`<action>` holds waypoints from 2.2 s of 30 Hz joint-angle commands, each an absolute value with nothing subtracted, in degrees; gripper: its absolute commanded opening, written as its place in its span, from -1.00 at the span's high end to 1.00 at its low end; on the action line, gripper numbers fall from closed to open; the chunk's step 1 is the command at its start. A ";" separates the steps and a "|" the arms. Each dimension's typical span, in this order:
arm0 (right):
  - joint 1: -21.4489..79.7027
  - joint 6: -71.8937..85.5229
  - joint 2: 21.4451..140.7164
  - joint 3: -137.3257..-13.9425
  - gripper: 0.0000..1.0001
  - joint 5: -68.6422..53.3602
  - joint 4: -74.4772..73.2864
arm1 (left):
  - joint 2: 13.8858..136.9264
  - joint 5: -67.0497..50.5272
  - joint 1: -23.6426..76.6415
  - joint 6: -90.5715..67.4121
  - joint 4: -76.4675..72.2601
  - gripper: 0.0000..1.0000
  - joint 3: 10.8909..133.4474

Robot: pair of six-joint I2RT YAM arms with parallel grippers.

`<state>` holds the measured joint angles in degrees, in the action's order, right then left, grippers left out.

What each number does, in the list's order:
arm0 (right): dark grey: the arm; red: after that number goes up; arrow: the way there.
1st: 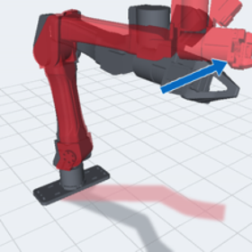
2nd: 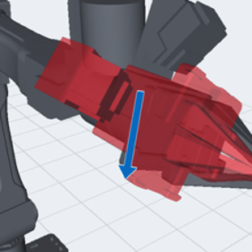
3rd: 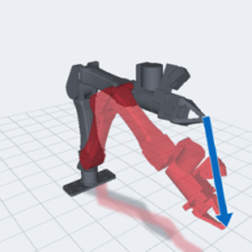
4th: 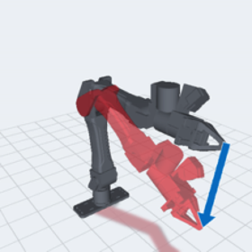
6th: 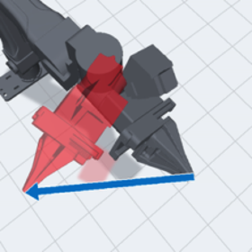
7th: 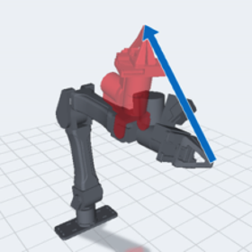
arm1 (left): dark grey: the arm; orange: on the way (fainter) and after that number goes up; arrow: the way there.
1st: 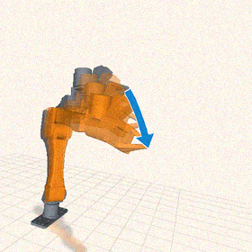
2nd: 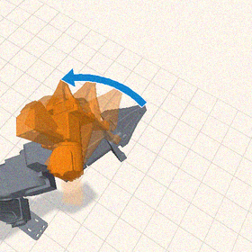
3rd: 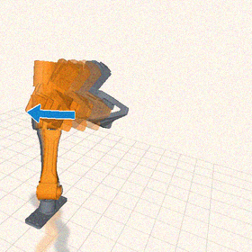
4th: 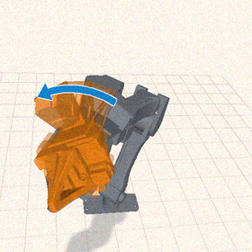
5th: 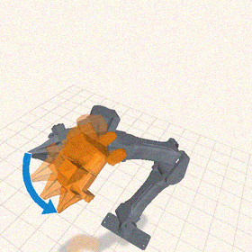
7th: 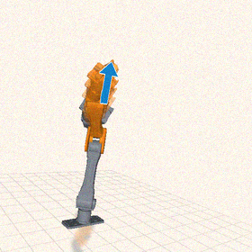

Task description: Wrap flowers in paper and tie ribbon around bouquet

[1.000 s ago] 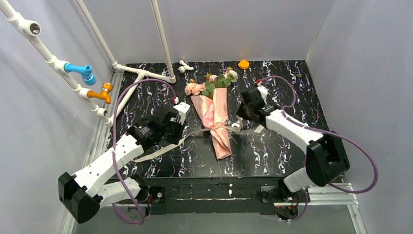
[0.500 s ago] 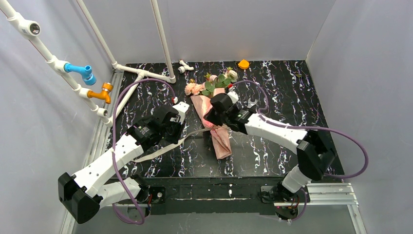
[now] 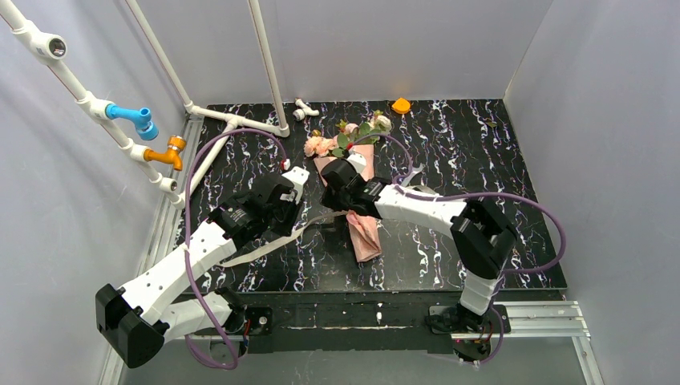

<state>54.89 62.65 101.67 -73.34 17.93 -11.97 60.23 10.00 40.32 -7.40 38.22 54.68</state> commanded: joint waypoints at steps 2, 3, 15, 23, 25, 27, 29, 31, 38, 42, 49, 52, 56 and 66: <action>54.86 55.33 104.45 -78.49 0.75 19.42 -15.24 | 59.62 14.10 40.43 -8.43 39.93 0.43 54.09; 54.81 54.58 105.01 -79.01 0.72 19.20 -15.98 | 59.67 14.66 40.41 -8.85 40.09 0.40 54.13; 54.10 45.28 105.49 -83.90 0.09 17.39 -24.11 | 59.55 17.41 40.42 -22.42 41.86 -0.08 52.55; 53.79 40.46 105.74 -87.48 -0.12 15.58 -27.58 | 58.19 22.46 40.43 -38.74 46.50 -0.32 50.56; 53.64 39.27 105.85 -88.54 -0.25 15.08 -27.31 | 57.90 24.51 40.40 -41.76 48.02 -0.47 50.31; 52.98 38.78 106.62 -90.35 -0.33 14.18 -28.02 | 57.62 26.11 40.36 -43.95 48.84 -0.58 49.94; 52.34 38.30 108.08 -93.19 -0.33 13.72 -29.84 | 57.53 26.63 40.19 -45.43 49.10 -0.68 49.38; 52.22 36.63 108.43 -94.89 -0.34 13.13 -29.95 | 57.77 27.32 39.60 -48.05 50.70 -0.74 49.10; 52.12 31.68 110.31 -98.90 -0.35 9.74 -32.41 | 57.11 22.61 32.99 -56.62 53.39 -0.82 45.21; 52.12 30.05 108.01 -96.19 -0.33 10.29 -30.26 | 55.40 18.95 25.55 -59.85 54.50 -0.78 42.51; 52.03 28.60 102.30 -88.31 -0.33 13.51 -25.25 | 48.49 20.21 17.34 -71.61 56.78 -0.45 36.58; 52.03 29.06 101.31 -85.51 -0.33 13.09 -25.18 | 45.24 19.08 13.71 -75.96 55.77 -0.45 33.81; 52.03 30.03 100.50 -82.53 -0.32 11.88 -25.08 | 46.42 17.44 9.65 -79.33 55.73 -0.37 33.15; 52.03 30.77 98.61 -79.20 -0.29 10.97 -24.70 | 51.89 8.65 -0.91 -75.14 41.74 -0.31 26.52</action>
<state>52.14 30.24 102.67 -79.61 11.16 -26.57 50.89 12.78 3.03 -76.42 48.27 30.37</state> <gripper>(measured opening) 0.650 0.648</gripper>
